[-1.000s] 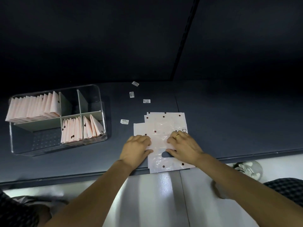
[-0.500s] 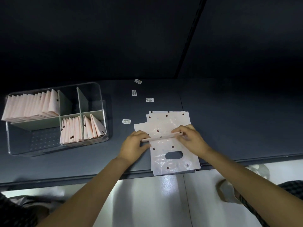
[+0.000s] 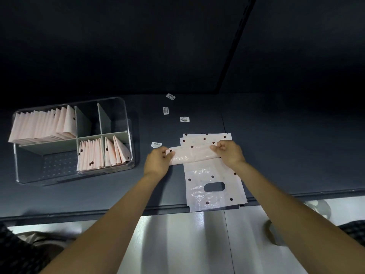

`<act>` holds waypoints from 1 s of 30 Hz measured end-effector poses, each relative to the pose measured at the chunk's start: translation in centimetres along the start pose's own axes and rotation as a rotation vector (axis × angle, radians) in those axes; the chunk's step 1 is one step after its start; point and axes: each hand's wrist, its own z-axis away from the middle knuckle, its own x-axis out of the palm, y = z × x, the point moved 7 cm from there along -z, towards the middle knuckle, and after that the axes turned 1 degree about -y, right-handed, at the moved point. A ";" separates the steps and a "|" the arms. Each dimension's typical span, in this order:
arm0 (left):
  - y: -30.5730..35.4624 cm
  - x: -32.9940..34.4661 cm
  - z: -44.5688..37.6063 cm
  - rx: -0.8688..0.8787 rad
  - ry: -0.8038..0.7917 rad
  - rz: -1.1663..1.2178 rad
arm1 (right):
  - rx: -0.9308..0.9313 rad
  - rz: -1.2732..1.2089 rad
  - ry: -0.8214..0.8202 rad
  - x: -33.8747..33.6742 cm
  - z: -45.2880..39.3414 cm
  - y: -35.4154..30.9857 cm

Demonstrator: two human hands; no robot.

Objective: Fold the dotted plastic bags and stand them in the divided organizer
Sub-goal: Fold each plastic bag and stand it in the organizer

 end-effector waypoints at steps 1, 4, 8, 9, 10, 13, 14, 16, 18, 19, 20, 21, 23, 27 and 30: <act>0.0 -0.1 0.0 -0.009 0.027 0.006 | 0.006 0.012 0.011 0.0 -0.1 0.0; 0.6 -0.5 0.5 0.019 0.139 -0.048 | 0.032 0.054 0.036 -0.2 -0.4 -0.1; 3.6 0.4 3.1 0.376 0.314 -0.424 | 0.112 0.035 0.013 -0.2 -0.7 0.4; 4.3 1.8 3.8 0.506 0.242 -0.487 | 0.120 0.024 0.009 -0.2 -0.7 0.4; 4.7 3.5 4.3 0.603 0.122 -0.553 | 0.123 0.017 0.009 -0.2 -0.8 0.4; 3.4 7.3 4.4 0.632 -0.137 -0.779 | 0.133 0.027 0.006 -0.2 -0.8 0.3; 2.8 7.6 3.9 0.592 -0.160 -0.825 | 0.140 0.023 0.001 -0.2 -0.9 0.4; 2.0 7.6 3.3 0.552 -0.191 -0.886 | 0.151 0.018 -0.011 -0.2 -1.1 0.5; 1.4 7.3 2.9 0.565 -0.207 -0.917 | 0.144 0.027 -0.008 -0.1 -1.2 0.6; 1.2 7.1 2.9 0.574 -0.207 -0.925 | 0.146 0.021 -0.004 -0.1 -1.2 0.6; 1.0 6.9 2.8 0.580 -0.201 -0.931 | 0.152 0.011 -0.002 -0.1 -1.2 0.7; 0.9 6.8 2.8 0.582 -0.191 -0.933 | 0.155 -0.002 -0.002 0.0 -1.1 0.7; 0.8 6.7 2.8 0.582 -0.178 -0.938 | 0.150 -0.026 0.065 -0.2 -0.3 0.5; 0.9 6.9 2.9 0.570 -0.173 -0.951 | -0.278 0.259 0.395 -0.5 3.5 -3.0; 0.9 6.8 3.1 0.572 -0.178 -0.939 | -0.638 0.520 -0.023 5.2 5.7 -5.6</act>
